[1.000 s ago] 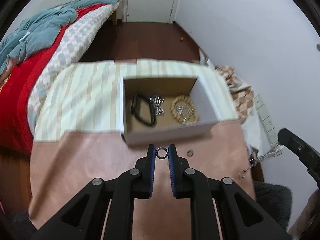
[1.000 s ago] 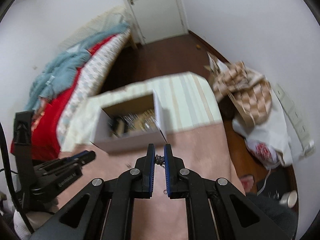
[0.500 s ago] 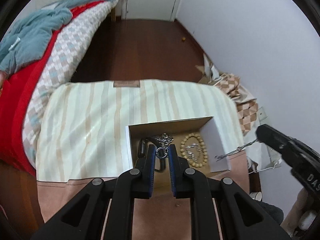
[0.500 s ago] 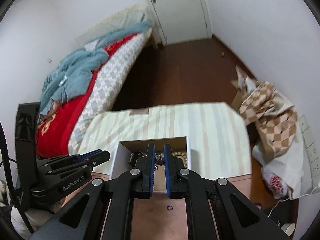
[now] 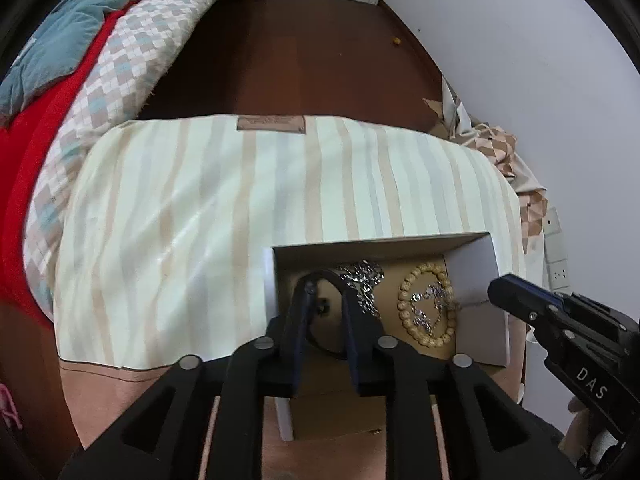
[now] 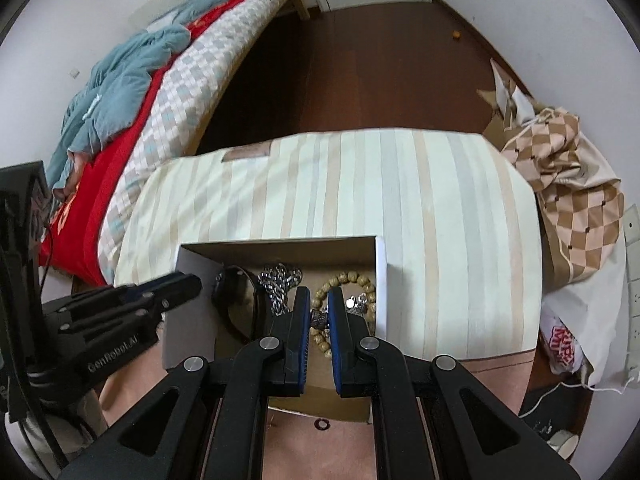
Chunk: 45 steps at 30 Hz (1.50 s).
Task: Organize jewelry
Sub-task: 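Carry the ring and charm bracelet with both tools into the box, then open both tools to release the ring and charm bracelet in the box, then grasp the second black ring with the right tool while the left tool moves to the earring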
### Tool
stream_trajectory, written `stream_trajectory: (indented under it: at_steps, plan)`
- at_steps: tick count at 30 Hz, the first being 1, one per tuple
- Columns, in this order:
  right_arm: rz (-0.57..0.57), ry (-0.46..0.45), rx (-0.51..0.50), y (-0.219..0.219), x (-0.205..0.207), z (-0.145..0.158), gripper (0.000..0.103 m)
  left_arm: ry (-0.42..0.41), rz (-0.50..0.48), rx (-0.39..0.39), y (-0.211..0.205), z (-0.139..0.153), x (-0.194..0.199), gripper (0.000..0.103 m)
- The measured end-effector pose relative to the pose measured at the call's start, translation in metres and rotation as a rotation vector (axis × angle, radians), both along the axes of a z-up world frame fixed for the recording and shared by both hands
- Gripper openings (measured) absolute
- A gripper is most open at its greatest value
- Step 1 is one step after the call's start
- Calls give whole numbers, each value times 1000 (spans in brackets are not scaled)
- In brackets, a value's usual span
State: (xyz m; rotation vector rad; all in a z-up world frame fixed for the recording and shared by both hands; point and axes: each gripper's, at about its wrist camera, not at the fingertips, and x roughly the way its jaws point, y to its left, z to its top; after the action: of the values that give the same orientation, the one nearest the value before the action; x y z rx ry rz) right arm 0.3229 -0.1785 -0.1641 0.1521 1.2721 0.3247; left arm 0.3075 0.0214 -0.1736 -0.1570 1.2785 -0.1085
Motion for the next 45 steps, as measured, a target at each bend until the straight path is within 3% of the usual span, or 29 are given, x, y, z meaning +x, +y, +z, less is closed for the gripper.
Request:
stream_trajectory:
  at_steps: [2, 4, 6, 8, 10, 11, 12, 13, 15, 19, 28, 45]
  plan:
    - [2, 4, -13, 0, 0, 0, 14, -18, 6, 25, 1, 4, -2, 40]
    - [-1, -3, -28, -1, -2, 2, 36, -40, 16, 55, 2, 10, -5, 70]
    - [-1, -15, -42, 0, -4, 6, 55, -61, 23, 73, 5, 15, -6, 71]
    - [0, -31, -63, 1, -9, 11, 58, -73, 29, 109, 6, 20, -9, 75]
    - [3, -46, -90, 2, -13, 15, 58, -94, 34, 141, 8, 24, -13, 93]
    - [1, -57, -112, 3, -17, 17, 59, -104, 36, 160, 8, 26, -15, 97]
    - [1, -68, -135, 4, -20, 18, 69, -116, 39, 188, 8, 28, -18, 102]
    - [-1, -75, -157, 5, -23, 19, 82, -124, 41, 208, 8, 30, -21, 103]
    - [-4, -91, -196, 6, -29, 20, 94, -137, 46, 237, 9, 31, -28, 103]
    - [-18, -106, -257, 7, -43, 17, 101, -164, 55, 274, 11, 32, -44, 103]
    - [-46, -165, -301, 7, -71, 29, 102, -212, 90, 295, 11, 45, -78, 103]
    - [-110, -368, -304, -4, -134, 113, 102, -373, 135, 282, 8, 111, -138, 103]
